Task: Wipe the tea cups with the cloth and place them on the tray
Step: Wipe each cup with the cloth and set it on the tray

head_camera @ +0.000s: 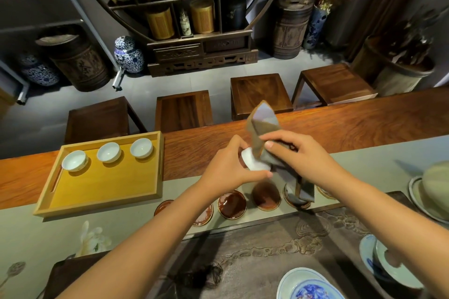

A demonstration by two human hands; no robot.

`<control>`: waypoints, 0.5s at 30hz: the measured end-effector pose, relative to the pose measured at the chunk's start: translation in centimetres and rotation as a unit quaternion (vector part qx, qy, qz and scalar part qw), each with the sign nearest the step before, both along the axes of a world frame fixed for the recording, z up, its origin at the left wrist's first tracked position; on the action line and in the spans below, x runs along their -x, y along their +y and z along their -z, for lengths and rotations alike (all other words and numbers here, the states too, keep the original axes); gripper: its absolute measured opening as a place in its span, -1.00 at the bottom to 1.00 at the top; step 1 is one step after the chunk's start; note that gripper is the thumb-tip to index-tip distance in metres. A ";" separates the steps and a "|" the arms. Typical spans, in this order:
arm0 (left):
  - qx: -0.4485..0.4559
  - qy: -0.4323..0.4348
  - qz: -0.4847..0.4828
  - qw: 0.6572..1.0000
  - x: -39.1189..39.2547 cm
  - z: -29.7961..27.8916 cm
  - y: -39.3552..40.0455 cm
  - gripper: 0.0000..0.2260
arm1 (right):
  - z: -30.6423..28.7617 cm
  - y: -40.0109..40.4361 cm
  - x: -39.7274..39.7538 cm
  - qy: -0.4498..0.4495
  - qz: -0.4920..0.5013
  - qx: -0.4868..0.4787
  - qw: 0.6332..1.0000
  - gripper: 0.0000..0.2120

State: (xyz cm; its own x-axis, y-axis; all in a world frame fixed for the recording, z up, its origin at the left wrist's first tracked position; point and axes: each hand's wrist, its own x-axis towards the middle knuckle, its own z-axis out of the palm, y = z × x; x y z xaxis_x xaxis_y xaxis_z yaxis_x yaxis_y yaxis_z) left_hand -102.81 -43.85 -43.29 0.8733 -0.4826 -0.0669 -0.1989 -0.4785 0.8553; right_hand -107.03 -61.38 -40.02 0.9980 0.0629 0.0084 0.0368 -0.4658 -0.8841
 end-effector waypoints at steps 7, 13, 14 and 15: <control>-0.009 -0.011 -0.004 1.000 0.0 -0.4 -0.5 -0.46 | 0.4 2.1 -0.3 -0.012 0.030 0.068 0.997 -0.82; -0.027 -0.038 0.035 0.998 0.4 -0.4 -0.3 -0.46 | -0.1 1.5 -1.3 0.077 0.075 -0.011 0.994 -0.88; -0.030 -0.039 0.040 0.998 0.5 -0.4 -0.3 -0.44 | -0.2 1.2 -1.4 0.094 0.072 -0.031 0.993 -0.87; -0.032 -0.039 0.044 0.998 0.6 -0.4 -0.3 -0.44 | -0.3 1.0 -1.4 0.109 0.070 -0.050 0.990 -0.87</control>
